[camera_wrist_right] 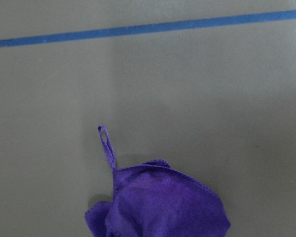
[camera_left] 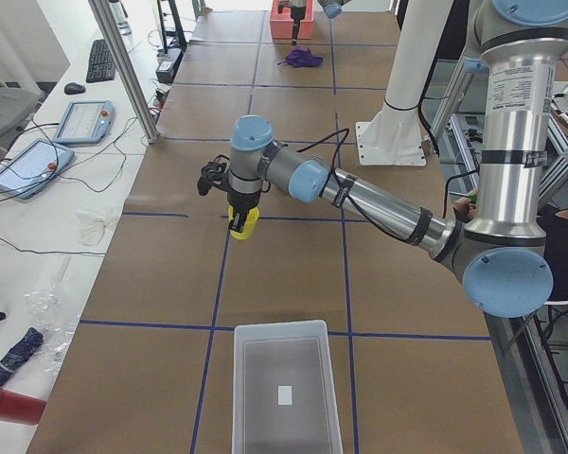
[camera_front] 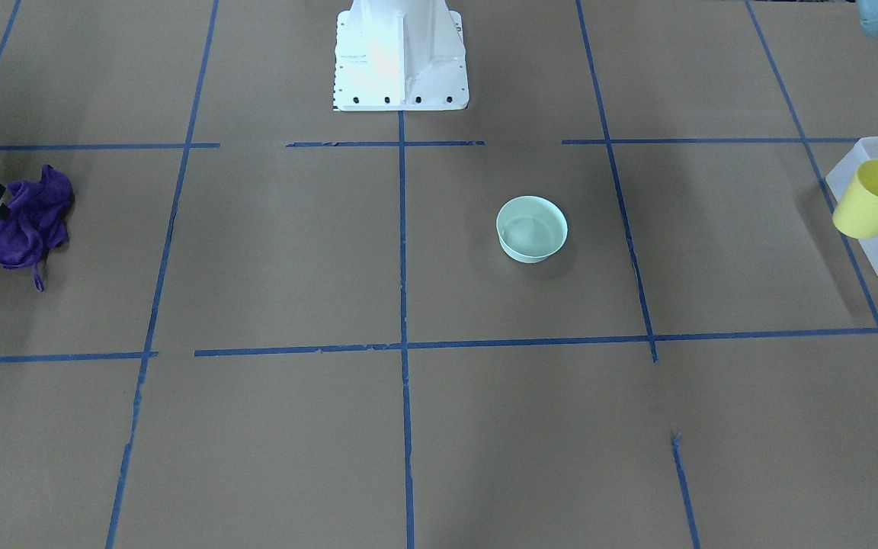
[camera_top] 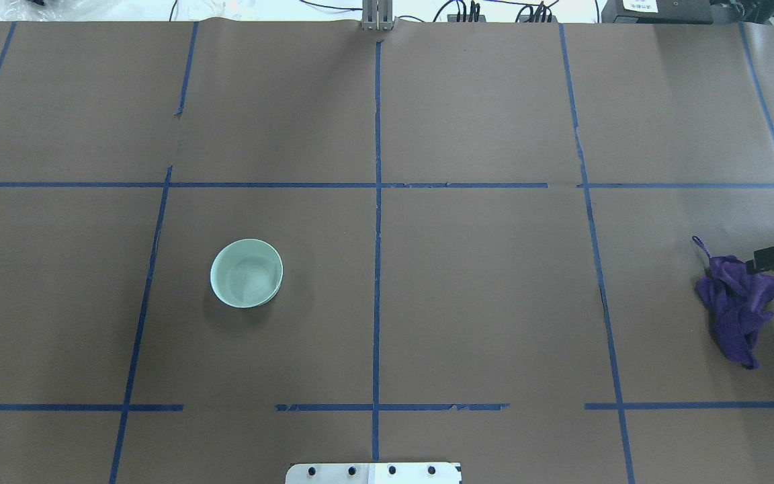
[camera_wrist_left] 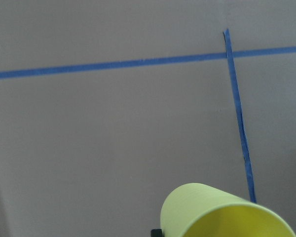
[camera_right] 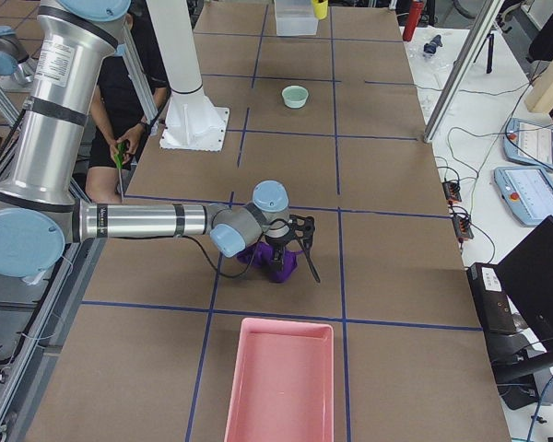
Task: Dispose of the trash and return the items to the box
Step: 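Carry the yellow cup toward the clear bin while the right gripper grasps the purple cloth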
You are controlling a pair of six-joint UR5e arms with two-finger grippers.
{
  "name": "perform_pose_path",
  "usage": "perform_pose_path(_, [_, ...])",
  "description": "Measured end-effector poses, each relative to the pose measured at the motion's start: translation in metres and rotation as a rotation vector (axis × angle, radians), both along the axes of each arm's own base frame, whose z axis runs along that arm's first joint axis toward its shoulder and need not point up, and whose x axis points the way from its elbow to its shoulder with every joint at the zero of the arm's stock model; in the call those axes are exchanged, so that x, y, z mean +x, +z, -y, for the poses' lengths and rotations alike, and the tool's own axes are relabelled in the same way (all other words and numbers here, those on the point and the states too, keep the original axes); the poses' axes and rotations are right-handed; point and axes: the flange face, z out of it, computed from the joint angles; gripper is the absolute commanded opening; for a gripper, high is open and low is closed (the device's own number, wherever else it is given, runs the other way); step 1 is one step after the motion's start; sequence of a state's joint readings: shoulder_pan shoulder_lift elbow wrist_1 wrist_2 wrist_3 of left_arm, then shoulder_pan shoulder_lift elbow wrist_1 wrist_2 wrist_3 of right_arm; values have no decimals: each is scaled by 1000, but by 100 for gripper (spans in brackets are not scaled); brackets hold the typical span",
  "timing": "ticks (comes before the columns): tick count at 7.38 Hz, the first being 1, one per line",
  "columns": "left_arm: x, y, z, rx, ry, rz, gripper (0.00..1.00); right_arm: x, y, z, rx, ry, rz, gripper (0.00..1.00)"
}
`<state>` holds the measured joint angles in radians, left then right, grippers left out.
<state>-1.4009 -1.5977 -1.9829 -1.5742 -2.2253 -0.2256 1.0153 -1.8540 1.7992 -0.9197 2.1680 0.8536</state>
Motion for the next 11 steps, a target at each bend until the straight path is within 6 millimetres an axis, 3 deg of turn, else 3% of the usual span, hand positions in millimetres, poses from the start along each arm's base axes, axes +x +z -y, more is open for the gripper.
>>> perform_pose_path(3, [-93,11,22,47,-41,121,0,-45,8,-23,-5,-92,-38,97])
perform_pose_path(4, [-117,21,28,49,-45,140,0,-49,14,-31,-12,-113,-50,60])
perform_pose_path(5, [-130,34,31,36,-46,149,0,-49,20,-38,-23,-122,-62,12])
perform_pose_path(6, [-135,52,35,5,-45,149,0,-46,25,-43,-35,-126,-73,0])
perform_pose_path(9, [-138,134,38,-70,16,151,0,-40,23,-45,-39,-121,-71,0])
perform_pose_path(11, [-137,188,29,-92,28,146,0,-19,-2,-38,-15,-72,-32,0])
